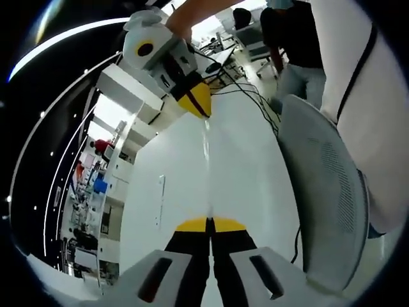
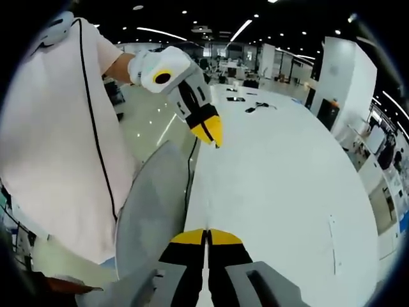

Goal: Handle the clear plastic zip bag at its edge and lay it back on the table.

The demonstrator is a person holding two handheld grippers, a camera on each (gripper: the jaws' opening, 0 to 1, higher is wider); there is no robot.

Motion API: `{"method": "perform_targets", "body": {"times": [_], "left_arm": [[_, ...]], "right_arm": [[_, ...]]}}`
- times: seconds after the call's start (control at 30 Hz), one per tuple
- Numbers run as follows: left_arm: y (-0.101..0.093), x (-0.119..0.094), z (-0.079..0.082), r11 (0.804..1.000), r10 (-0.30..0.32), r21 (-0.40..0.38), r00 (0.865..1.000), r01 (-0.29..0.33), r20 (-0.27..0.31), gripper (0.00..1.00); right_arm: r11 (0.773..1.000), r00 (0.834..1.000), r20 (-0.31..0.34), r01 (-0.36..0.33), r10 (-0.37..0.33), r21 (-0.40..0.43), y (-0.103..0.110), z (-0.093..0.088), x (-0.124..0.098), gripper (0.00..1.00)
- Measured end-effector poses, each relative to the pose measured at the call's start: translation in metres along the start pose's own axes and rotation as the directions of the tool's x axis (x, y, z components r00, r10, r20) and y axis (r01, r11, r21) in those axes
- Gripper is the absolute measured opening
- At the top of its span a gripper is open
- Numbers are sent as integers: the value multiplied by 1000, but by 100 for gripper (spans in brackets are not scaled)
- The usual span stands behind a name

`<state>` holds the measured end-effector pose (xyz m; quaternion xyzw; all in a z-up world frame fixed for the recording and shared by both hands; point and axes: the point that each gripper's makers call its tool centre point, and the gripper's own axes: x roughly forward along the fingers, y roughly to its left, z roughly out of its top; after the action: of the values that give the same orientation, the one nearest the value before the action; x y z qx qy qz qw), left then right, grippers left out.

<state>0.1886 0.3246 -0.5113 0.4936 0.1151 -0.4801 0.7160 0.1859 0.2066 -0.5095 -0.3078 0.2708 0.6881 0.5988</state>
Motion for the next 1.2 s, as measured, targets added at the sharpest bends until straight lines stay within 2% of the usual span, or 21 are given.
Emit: {"method": "perform_targets", "body": {"times": [0.33, 0.57, 0.67, 0.8, 1.2], "left_arm": [[0, 2, -4, 998, -22, -57, 1000, 22, -13, 0], [1, 5, -5, 995, -34, -89, 999, 33, -19, 0], [0, 8, -7, 995, -47, -93, 998, 44, -29, 0], [-1, 9, -6, 992, -63, -114, 998, 60, -29, 0], [-3, 14, -6, 979, -110, -175, 993, 102, -37, 0]], "right_arm": [[1000, 1000, 2, 12, -12, 6, -3, -4, 6, 0], [1000, 999, 17, 27, -27, -3, -6, -3, 9, 6], [999, 998, 28, 51, -51, -19, -10, 1, 9, 12], [995, 997, 44, 73, -70, -61, -10, 12, 11, 17], [983, 989, 119, 104, -86, -151, -12, 55, 33, 14]]}}
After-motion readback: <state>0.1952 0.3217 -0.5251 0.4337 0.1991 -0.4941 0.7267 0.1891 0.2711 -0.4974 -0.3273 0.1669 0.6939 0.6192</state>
